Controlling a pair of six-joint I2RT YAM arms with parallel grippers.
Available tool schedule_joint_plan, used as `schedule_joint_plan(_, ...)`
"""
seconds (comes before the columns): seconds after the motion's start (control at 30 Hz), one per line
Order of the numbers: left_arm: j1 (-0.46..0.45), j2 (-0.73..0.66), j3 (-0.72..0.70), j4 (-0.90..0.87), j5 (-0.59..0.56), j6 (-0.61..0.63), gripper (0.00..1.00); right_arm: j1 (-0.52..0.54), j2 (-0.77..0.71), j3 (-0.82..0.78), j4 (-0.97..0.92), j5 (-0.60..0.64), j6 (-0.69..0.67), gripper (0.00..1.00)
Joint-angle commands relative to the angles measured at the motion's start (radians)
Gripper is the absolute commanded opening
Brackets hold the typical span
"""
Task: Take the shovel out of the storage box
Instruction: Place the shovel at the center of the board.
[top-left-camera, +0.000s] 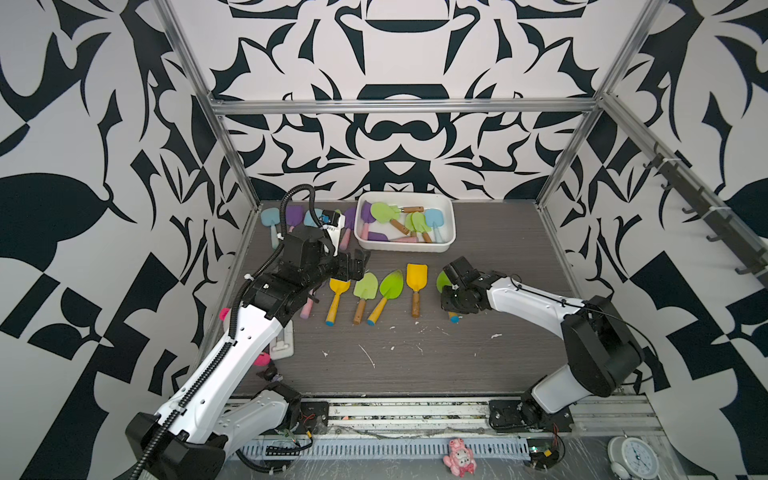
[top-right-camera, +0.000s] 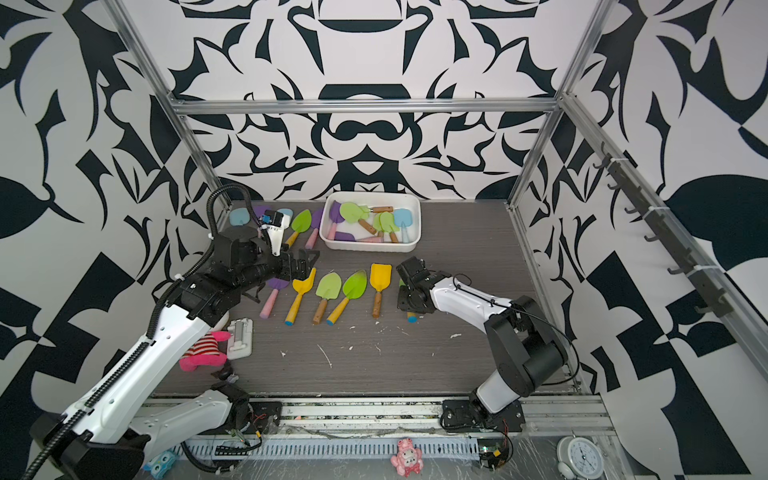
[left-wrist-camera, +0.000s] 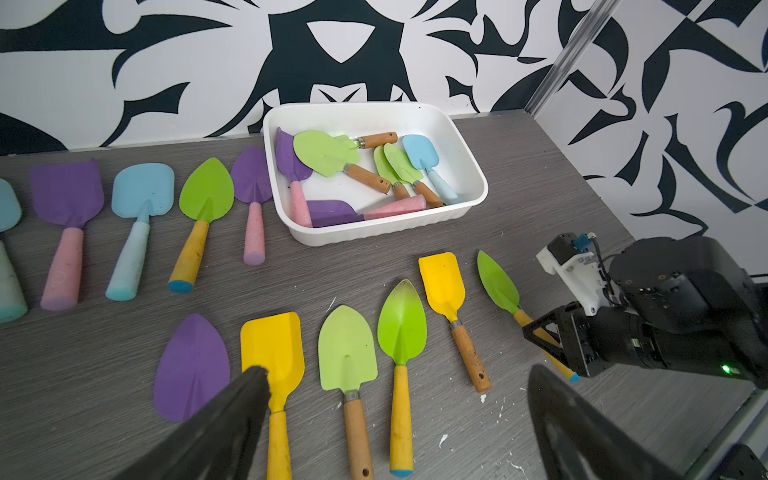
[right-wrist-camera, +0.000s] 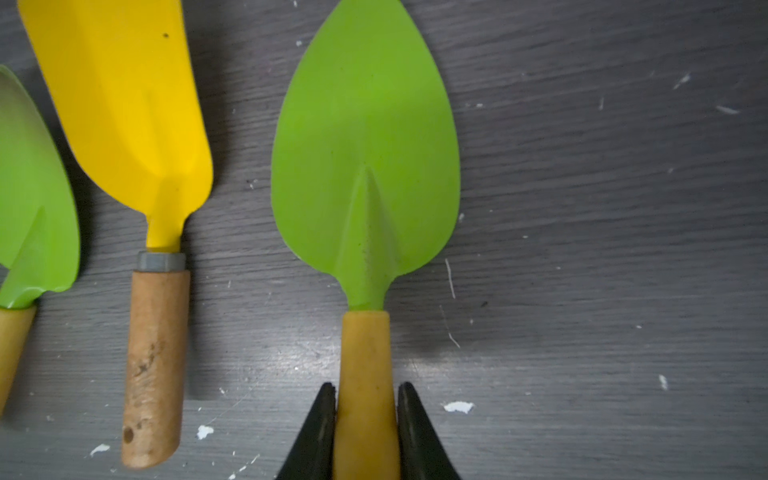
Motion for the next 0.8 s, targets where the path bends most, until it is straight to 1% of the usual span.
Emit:
schedule_joint_plan(0.0, -0.003, -0.015, -0.005, -0.015, -0.006, 0.012, 1.00, 0.006, 0.011, 0.059, 0.029, 0.040, -0.009, 0.00)
schedule_joint_plan(0.27, -0.002, -0.013, 0.008, -0.026, -0.007, 0.027, 0.99, 0.006, 0.052, 0.095, 0.044, 0.065, -0.011, 0.00)
schedule_joint_plan(0.77, -0.003, -0.016, 0.011, -0.034, -0.006, 0.032, 0.99, 0.006, 0.089, 0.085, 0.085, 0.085, 0.000, 0.00)
